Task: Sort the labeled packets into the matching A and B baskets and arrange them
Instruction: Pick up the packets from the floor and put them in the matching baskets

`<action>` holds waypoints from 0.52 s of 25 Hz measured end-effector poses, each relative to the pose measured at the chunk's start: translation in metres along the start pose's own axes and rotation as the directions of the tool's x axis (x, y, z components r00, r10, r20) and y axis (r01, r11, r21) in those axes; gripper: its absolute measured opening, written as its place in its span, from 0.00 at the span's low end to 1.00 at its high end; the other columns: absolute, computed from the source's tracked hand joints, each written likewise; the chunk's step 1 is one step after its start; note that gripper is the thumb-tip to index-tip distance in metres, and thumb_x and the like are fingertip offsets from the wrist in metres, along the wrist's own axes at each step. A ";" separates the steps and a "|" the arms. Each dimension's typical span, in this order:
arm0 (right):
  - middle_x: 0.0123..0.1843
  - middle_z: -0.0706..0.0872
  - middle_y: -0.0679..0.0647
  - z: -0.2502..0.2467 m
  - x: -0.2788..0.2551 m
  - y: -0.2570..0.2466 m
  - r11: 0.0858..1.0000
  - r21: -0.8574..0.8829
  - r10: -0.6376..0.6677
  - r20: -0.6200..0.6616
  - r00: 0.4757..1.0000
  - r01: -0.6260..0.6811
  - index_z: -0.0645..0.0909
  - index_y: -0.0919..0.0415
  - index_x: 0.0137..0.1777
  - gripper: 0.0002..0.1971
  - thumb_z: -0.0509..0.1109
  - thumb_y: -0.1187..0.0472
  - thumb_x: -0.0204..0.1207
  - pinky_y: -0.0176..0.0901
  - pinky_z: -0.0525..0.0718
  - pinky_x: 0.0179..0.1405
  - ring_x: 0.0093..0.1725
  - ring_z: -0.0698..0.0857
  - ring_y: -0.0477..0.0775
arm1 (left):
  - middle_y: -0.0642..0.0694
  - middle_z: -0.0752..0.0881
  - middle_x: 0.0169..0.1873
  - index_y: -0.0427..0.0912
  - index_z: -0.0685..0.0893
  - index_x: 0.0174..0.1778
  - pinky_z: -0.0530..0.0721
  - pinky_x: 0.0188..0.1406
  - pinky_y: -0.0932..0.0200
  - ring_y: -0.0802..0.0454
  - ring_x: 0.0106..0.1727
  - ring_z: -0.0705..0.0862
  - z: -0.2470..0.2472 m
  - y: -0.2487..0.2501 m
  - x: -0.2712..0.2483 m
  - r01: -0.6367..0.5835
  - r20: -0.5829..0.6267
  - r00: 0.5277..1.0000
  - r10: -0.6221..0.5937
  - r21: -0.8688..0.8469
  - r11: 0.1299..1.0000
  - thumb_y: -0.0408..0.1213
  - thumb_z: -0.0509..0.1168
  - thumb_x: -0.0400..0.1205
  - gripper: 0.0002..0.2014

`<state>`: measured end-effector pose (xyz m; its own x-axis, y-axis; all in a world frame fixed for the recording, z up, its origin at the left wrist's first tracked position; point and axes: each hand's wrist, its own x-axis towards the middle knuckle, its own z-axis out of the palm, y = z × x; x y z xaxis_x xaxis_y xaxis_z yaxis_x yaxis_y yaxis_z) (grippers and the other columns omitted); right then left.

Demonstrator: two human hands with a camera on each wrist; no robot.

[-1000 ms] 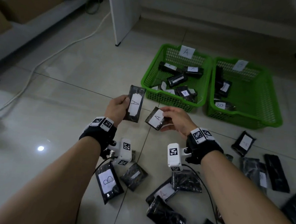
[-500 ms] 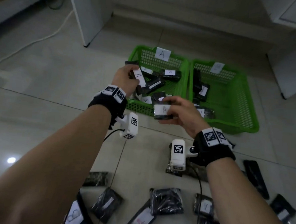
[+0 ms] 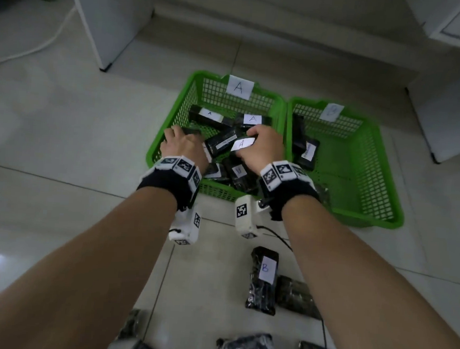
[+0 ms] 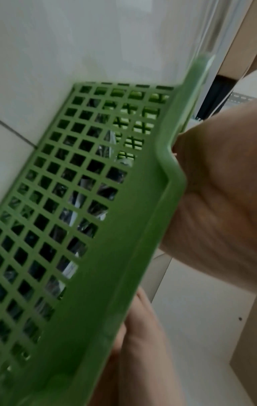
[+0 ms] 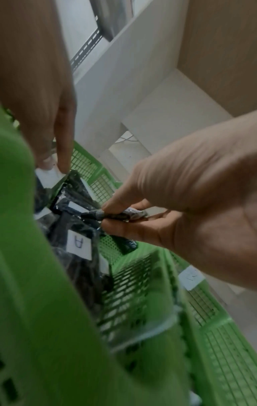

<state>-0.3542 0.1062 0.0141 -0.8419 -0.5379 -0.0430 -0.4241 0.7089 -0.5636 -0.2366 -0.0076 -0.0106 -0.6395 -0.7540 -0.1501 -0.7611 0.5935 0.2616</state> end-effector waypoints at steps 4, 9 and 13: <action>0.41 0.83 0.57 0.016 0.011 -0.012 0.910 -0.404 -0.032 0.164 0.986 0.097 0.76 0.62 0.36 0.22 0.78 0.45 0.76 0.45 0.81 0.49 0.48 0.82 0.61 | 0.38 0.70 0.69 0.54 0.82 0.71 0.74 0.67 0.39 0.34 0.69 0.70 0.005 -0.010 -0.008 -0.059 -0.057 0.997 0.061 0.031 0.998 0.44 0.59 0.84 0.18; 0.62 0.87 0.64 0.011 0.000 -0.007 0.851 -0.486 -0.105 0.211 0.972 0.197 0.84 0.64 0.51 0.23 0.61 0.43 0.86 0.55 0.71 0.72 0.66 0.80 0.66 | 0.37 0.82 0.62 0.43 0.82 0.66 0.79 0.62 0.42 0.34 0.62 0.81 -0.008 -0.020 -0.019 -0.191 -0.051 0.981 0.189 -0.031 0.981 0.47 0.52 0.86 0.21; 0.63 0.83 0.65 -0.004 -0.049 -0.017 0.867 -0.391 -0.316 0.049 0.948 0.309 0.83 0.64 0.57 0.18 0.65 0.49 0.81 0.58 0.76 0.66 0.67 0.76 0.67 | 0.41 0.84 0.58 0.41 0.85 0.60 0.79 0.61 0.45 0.40 0.60 0.81 -0.025 -0.034 -0.058 -0.404 -0.263 0.893 0.364 -0.118 0.907 0.42 0.54 0.82 0.18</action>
<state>-0.3070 0.1218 0.0291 -0.6476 -0.7557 0.0970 -0.7582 0.6267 -0.1798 -0.1705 0.0086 0.0132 -0.8201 -0.5316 0.2117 -0.4192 0.8100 0.4101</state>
